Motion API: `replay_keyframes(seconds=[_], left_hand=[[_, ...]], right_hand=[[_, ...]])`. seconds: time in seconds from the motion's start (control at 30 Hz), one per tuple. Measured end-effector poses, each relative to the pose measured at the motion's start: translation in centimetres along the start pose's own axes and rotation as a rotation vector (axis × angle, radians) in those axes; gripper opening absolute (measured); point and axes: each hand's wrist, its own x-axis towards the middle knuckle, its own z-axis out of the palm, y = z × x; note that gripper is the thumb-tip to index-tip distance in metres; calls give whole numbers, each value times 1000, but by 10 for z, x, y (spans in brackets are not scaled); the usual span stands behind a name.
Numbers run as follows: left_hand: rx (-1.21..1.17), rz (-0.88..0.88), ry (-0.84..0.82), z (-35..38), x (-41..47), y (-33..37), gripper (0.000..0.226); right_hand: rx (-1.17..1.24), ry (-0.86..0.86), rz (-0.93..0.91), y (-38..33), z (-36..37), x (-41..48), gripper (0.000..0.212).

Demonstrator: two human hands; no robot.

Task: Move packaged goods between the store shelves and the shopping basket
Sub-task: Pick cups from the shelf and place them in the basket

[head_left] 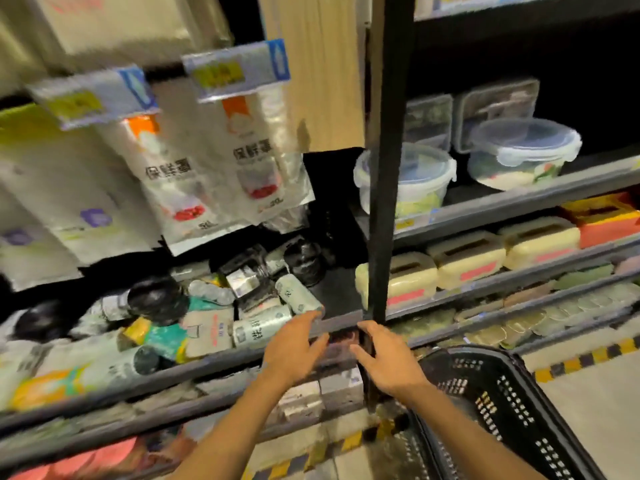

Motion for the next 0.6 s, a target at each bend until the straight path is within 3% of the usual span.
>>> replay_keyframes(seconds=[0.17,0.33,0.43,0.6], left_hand=[[-58,-190,59,-22,2,-58,50],[-97,-306,43,-16,25,-109,50],[-107,-319,-4,-5,50,-132,53],[-85,-254,-153,14,93,-150,58]], right_hand=[[-27,-62,-65,-31,14,49,48],[43,-85,-6,-36,36,110,39],[64,-64,118,-25,56,146,47],[15,-183,277,-12,88,197,69]])
